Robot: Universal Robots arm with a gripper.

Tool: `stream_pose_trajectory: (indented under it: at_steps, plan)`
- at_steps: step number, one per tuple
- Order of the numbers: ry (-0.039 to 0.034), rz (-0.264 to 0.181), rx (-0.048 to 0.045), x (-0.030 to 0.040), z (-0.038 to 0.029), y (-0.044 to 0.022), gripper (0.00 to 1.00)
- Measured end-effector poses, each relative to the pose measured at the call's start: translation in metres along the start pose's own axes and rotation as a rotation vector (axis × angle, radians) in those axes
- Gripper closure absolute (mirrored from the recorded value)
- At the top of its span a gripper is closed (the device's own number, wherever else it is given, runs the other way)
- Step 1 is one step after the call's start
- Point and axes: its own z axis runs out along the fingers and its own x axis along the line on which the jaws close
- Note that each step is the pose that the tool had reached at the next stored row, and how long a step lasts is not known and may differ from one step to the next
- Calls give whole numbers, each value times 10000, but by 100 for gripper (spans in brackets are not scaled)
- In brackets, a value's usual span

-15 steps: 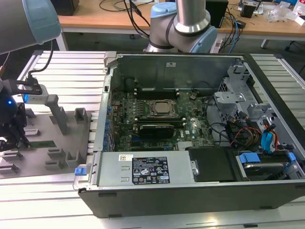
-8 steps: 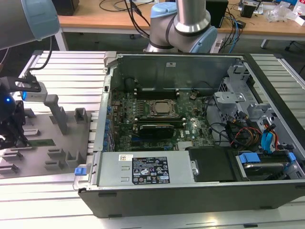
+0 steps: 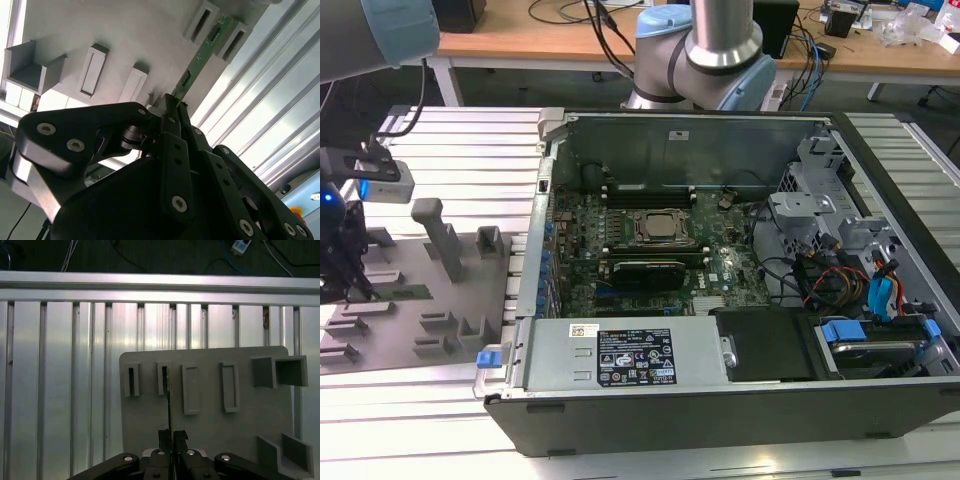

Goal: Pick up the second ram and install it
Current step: 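Pick up the second ram and move it above second insertion slot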

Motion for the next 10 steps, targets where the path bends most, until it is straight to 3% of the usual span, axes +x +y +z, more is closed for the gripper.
stream_pose_trajectory:
  at_steps: [10]
  plan:
    - [-5,0,0,-3,-139,4,86]
